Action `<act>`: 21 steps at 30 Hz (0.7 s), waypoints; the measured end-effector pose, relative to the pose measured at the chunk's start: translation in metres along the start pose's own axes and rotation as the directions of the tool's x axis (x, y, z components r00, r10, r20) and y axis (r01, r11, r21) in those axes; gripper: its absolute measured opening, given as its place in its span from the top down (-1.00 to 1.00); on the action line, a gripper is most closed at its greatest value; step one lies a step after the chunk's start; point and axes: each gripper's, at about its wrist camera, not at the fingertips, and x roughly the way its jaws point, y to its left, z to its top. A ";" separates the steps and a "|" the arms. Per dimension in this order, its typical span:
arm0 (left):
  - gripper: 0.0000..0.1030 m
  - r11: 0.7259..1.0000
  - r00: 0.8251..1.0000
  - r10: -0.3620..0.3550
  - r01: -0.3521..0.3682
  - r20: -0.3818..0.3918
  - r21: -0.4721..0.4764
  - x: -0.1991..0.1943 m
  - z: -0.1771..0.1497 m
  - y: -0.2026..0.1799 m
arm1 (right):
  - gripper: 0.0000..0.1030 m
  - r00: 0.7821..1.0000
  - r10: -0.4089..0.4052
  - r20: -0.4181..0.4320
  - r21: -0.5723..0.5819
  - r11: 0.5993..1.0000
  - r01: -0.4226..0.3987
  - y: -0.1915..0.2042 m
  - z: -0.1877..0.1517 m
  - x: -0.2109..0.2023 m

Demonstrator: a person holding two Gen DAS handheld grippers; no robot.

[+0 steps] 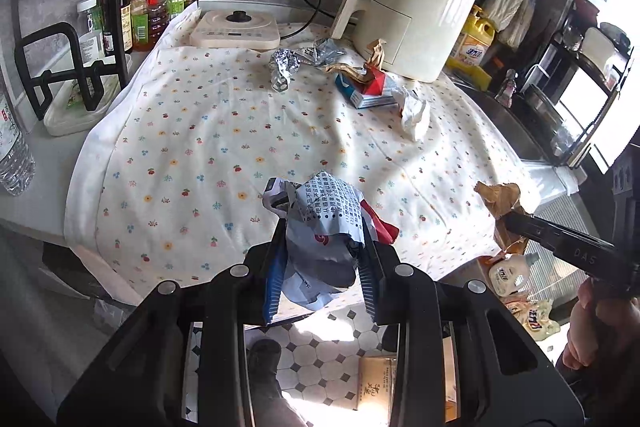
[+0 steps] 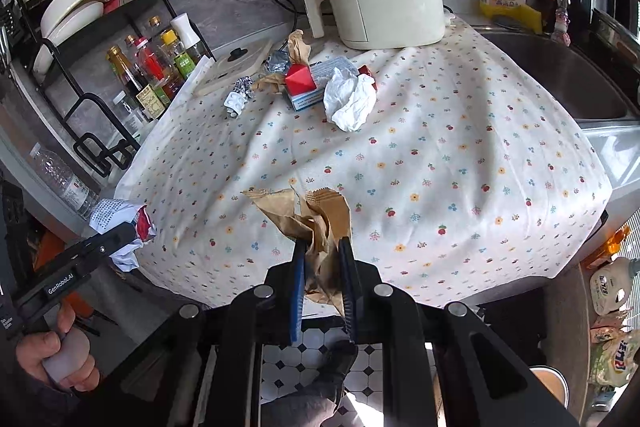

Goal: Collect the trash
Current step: 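Carry wrapper and brown paper to the bucket and open both tools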

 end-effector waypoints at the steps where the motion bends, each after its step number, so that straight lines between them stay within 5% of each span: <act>1: 0.37 1.000 1.000 -0.002 0.002 -0.002 0.005 -0.001 -0.004 -0.006 | 0.68 1.000 -0.004 0.001 0.005 1.000 0.004 -0.005 -0.004 -0.004; 14: 0.37 0.992 0.995 -0.084 0.089 -0.058 0.094 -0.004 -0.048 -0.087 | 0.68 0.994 -0.105 -0.015 0.127 0.986 0.106 -0.084 -0.078 -0.059; 21: 0.37 0.967 0.978 -0.170 0.189 -0.124 0.170 0.012 -0.068 -0.142 | 0.67 0.977 -0.208 -0.045 0.229 0.950 0.213 -0.134 -0.128 -0.093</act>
